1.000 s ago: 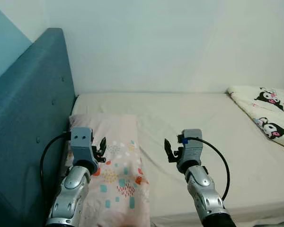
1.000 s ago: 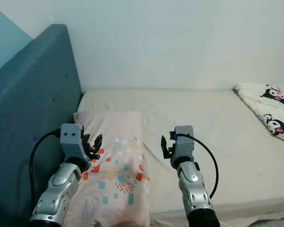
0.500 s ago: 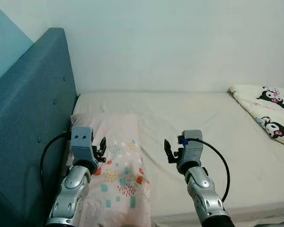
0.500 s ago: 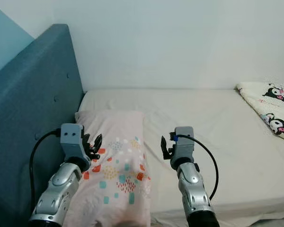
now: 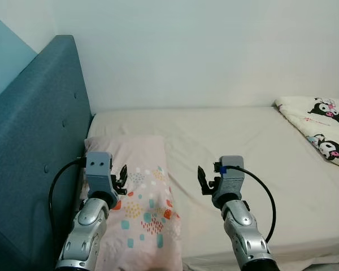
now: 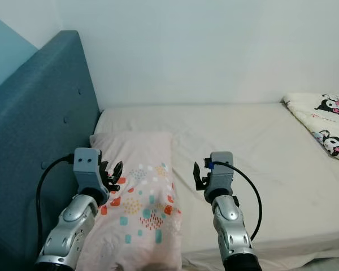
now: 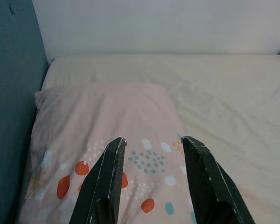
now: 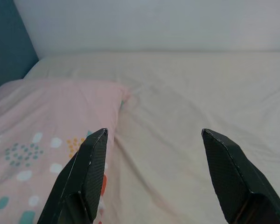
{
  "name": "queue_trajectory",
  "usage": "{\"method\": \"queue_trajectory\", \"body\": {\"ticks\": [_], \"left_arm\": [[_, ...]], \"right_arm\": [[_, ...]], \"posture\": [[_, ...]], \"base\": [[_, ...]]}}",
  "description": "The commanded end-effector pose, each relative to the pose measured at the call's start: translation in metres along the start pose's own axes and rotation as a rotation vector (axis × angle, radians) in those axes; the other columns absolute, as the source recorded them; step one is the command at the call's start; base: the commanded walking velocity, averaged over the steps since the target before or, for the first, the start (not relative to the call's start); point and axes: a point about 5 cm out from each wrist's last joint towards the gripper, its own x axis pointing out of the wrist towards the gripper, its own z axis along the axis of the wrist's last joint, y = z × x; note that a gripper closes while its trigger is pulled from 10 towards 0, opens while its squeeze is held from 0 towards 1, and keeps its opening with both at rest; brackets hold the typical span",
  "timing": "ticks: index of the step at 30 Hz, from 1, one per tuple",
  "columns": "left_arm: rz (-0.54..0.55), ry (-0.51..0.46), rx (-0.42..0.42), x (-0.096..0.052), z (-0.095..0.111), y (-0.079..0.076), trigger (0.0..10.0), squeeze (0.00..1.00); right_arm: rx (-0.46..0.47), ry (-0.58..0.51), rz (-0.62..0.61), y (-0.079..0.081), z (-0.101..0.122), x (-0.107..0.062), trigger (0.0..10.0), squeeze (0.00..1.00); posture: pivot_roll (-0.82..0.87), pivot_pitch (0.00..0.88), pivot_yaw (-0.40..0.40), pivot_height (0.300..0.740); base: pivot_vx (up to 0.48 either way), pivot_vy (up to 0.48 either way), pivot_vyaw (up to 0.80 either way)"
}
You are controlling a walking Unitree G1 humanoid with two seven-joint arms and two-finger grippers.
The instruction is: Clean up the room
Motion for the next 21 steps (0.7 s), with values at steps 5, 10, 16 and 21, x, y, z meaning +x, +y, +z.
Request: {"method": "queue_trajectory", "body": {"ticks": [5, 10, 16, 21], "left_arm": [[-0.027, -0.003, -0.037, 0.0016, 0.0044, -0.0093, 10.0, 0.0], [-0.028, 0.003, -0.035, 0.0, 0.004, -0.011, 10.0, 0.0], [-0.022, 0.006, -0.034, -0.0031, 0.003, -0.0089, 10.0, 0.0], [-0.019, 0.012, -0.033, -0.0038, 0.0032, -0.0089, 10.0, 0.0]], "right_arm": [[0.006, 0.007, -0.013, -0.0008, -0.0026, -0.0041, 10.0, 0.0], [0.003, 0.008, -0.001, 0.001, -0.0036, -0.0049, 10.0, 0.0], [-0.002, 0.011, 0.007, 0.0028, -0.0038, -0.0042, 10.0, 0.0], [-0.007, 0.014, 0.01, 0.0029, -0.0043, -0.0039, 10.0, 0.0]], "posture": [[0.01, 0.0, -0.05, 0.74], [0.01, 0.0, -0.05, 0.74], [0.03, 0.0, -0.059, 0.74], [0.03, 0.0, -0.059, 0.74]], "base": [[0.0, -0.103, 0.0], [0.0, -0.48, 0.0], [0.0, -0.48, 0.0], [0.0, -0.48, 0.16]]}}
